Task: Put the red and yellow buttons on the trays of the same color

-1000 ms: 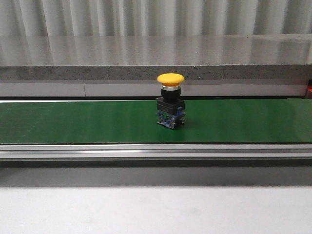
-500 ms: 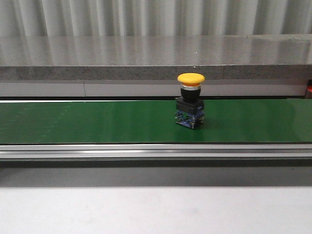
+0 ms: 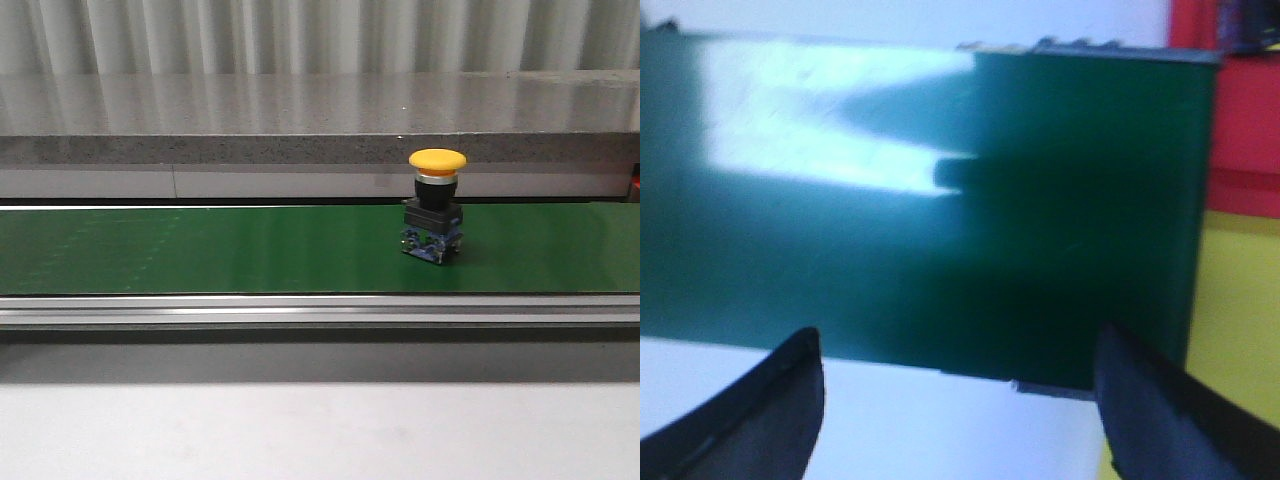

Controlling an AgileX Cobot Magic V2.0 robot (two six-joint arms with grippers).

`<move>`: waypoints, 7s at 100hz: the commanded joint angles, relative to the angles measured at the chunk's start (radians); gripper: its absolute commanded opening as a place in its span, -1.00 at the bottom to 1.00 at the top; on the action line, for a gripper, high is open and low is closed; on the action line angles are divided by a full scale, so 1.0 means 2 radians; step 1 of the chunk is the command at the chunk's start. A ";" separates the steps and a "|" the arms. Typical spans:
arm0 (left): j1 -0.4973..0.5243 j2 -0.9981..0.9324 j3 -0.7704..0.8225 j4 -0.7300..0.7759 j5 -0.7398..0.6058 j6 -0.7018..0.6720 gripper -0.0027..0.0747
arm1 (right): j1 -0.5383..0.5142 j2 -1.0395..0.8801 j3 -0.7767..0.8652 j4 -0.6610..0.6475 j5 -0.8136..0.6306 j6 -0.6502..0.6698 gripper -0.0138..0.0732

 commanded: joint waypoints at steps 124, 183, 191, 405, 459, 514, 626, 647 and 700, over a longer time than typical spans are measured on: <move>-0.005 0.001 -0.013 -0.009 -0.037 0.001 -0.98 | 0.183 0.116 -0.106 0.022 0.011 -0.099 -0.21; -0.005 0.001 -0.013 -0.009 -0.037 0.001 -0.98 | -0.020 0.053 -0.106 0.013 0.047 -0.069 -0.21; -0.005 0.001 -0.013 -0.009 -0.037 0.001 -0.98 | -0.055 0.053 -0.106 0.011 0.041 -0.069 -0.21; -0.005 0.001 -0.013 -0.009 -0.037 0.001 -0.98 | -0.202 0.184 -0.078 0.015 -0.025 -0.057 0.44; -0.005 0.001 -0.013 -0.009 -0.037 0.001 -0.98 | -0.200 0.058 -0.081 0.076 -0.034 -0.057 -0.18; -0.005 0.001 -0.013 -0.009 -0.037 0.001 -0.98 | -0.040 -0.100 0.052 0.149 -0.148 -0.058 -0.83; -0.005 0.001 -0.013 -0.009 -0.037 0.001 -0.98 | 0.036 -0.543 0.366 -0.051 -0.322 0.070 -0.83; -0.005 0.001 -0.013 -0.009 -0.037 0.001 -0.98 | 0.036 -0.616 0.398 -0.054 -0.319 0.070 -0.84; -0.005 0.001 -0.013 -0.009 -0.037 0.001 -0.98 | 0.036 -0.624 0.398 -0.054 -0.318 0.070 -0.84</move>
